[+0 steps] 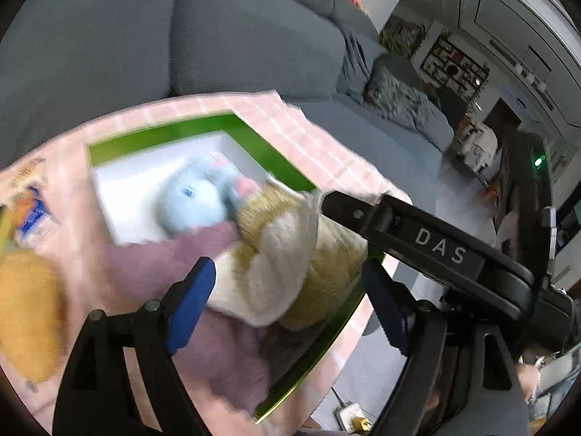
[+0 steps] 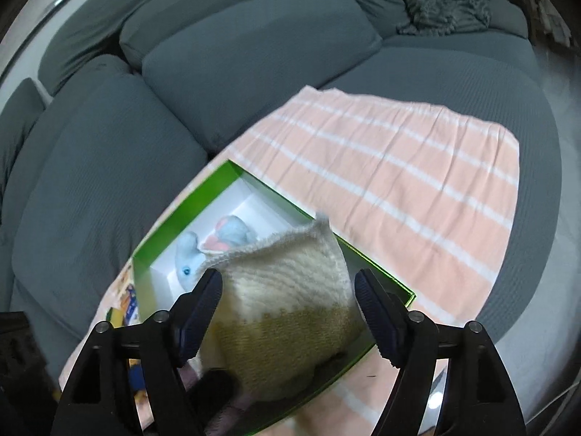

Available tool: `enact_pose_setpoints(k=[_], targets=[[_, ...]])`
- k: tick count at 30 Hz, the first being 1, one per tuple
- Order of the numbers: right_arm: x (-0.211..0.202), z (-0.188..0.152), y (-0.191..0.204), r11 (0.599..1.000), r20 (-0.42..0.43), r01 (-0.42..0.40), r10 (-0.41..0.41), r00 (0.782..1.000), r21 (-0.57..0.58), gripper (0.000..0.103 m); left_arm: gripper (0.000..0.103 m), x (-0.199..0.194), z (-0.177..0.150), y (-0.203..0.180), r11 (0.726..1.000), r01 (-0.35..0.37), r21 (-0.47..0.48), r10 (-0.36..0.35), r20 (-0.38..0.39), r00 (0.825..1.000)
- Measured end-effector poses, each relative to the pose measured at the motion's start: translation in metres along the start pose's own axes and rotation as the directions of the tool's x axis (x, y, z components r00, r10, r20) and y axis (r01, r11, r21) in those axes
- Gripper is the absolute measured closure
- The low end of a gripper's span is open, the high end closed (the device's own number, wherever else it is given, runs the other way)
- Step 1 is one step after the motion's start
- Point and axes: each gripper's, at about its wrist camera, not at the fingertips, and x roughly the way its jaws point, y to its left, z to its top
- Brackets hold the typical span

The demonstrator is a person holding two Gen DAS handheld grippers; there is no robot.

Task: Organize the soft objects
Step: 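Move the right tool back over the mustard-yellow fuzzy round plush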

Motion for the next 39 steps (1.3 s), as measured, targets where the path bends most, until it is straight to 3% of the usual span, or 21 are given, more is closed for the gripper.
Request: enact_pose_setpoints(k=[6, 12, 17, 23, 28, 31, 32, 33, 35, 37, 39], targets=[[-0.025, -0.005, 0.019, 0.996, 0.054, -0.073, 0.076, 0.996, -0.056, 0.018, 0.015, -0.066, -0.012, 0.033, 0.993, -0.091, -0.069, 0.098, 0.103, 0.990], [-0.034, -0.019, 0.058, 0.955, -0.008, -0.269, 0.270, 0.963, -0.128, 0.017, 0.011, -0.131, -0.058, 0.091, 0.926, -0.325, -0.194, 0.356, 0.160, 0.920], [-0.020, -0.044, 0.106, 0.908, -0.116, -0.362, 0.345, 0.932, -0.212, 0.013, 0.011, -0.165, -0.097, 0.134, 0.852, -0.431, -0.297, 0.485, 0.140, 0.863], [0.018, -0.092, 0.171, 0.869, -0.262, -0.383, 0.308, 0.915, -0.313, 0.013, 0.009, -0.184, -0.140, 0.181, 0.766, -0.455, -0.453, 0.550, 0.097, 0.830], [0.064, -0.129, 0.197, 0.881, -0.350, -0.335, 0.213, 0.912, -0.335, 0.013, 0.010, -0.186, -0.158, 0.206, 0.713, -0.460, -0.529, 0.566, 0.048, 0.823], [0.081, -0.139, 0.201, 0.896, -0.346, -0.284, 0.161, 0.924, -0.341, 0.013, 0.010, -0.191, -0.158, 0.207, 0.692, -0.500, -0.522, 0.608, 0.047, 0.793], [0.086, -0.141, 0.200, 0.902, -0.349, -0.283, 0.163, 0.923, -0.327, 0.017, 0.010, -0.192, -0.160, 0.208, 0.689, -0.508, -0.517, 0.616, 0.048, 0.787], [0.088, -0.141, 0.197, 0.906, -0.353, -0.286, 0.169, 0.920, -0.313, 0.037, 0.009, -0.194, -0.161, 0.208, 0.689, -0.512, -0.514, 0.619, 0.050, 0.783], [0.089, -0.144, 0.196, 0.904, -0.362, -0.297, 0.177, 0.915, -0.308, 0.065, 0.010, -0.196, -0.164, 0.211, 0.691, -0.503, -0.519, 0.612, 0.052, 0.789], [0.077, -0.146, 0.203, 0.882, -0.302, -0.280, 0.168, 0.939, -0.379, 0.079, 0.010, -0.200, -0.167, 0.214, 0.691, -0.493, -0.528, 0.607, 0.053, 0.793], [0.061, -0.145, 0.210, 0.863, -0.258, -0.287, 0.191, 0.947, -0.415, 0.084, 0.009, -0.202, -0.168, 0.216, 0.686, -0.497, -0.532, 0.613, 0.054, 0.789]])
